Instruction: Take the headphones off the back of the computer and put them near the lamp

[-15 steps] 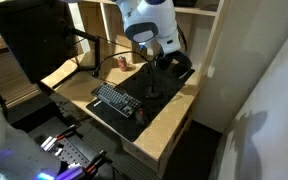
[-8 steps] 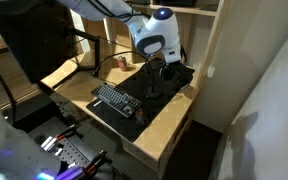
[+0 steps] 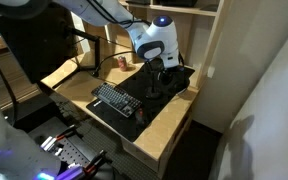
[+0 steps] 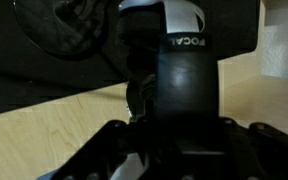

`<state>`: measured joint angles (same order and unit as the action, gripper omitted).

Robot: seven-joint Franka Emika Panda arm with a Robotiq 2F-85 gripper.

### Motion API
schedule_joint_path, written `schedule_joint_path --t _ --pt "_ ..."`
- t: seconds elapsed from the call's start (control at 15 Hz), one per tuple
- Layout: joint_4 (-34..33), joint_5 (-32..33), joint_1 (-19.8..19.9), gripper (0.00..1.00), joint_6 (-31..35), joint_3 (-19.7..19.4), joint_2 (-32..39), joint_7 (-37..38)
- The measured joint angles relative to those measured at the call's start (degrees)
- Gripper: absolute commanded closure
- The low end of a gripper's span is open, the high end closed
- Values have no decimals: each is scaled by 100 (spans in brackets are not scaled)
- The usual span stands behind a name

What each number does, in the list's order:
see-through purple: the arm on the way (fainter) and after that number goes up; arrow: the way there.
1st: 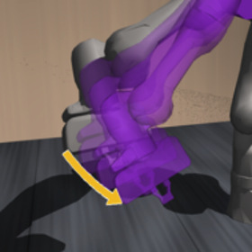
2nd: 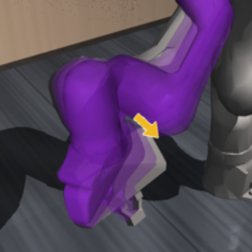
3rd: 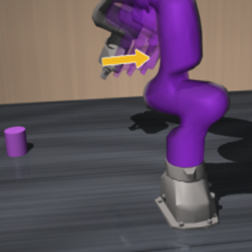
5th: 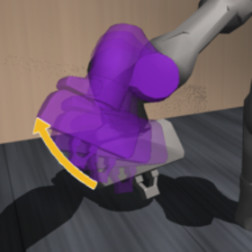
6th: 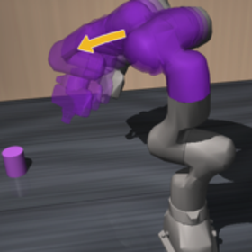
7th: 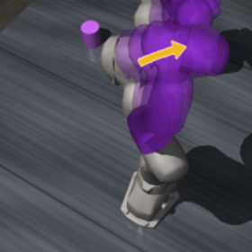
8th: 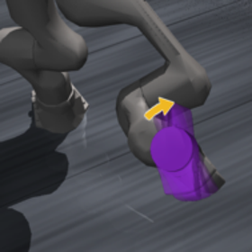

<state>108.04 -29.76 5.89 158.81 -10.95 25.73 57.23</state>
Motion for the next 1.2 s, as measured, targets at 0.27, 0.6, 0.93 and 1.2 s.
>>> schedule_joint_path --t 0.27,0.6,0.93,1.2 --pt "-37 -212 114 79 175 315 280 -3" --pt "-148 -238 130 79 590 500 507 -15" --pt "-156 -240 236 70 637 619 628 -109" --pt "-135 -234 308 79 587 627 635 -139"
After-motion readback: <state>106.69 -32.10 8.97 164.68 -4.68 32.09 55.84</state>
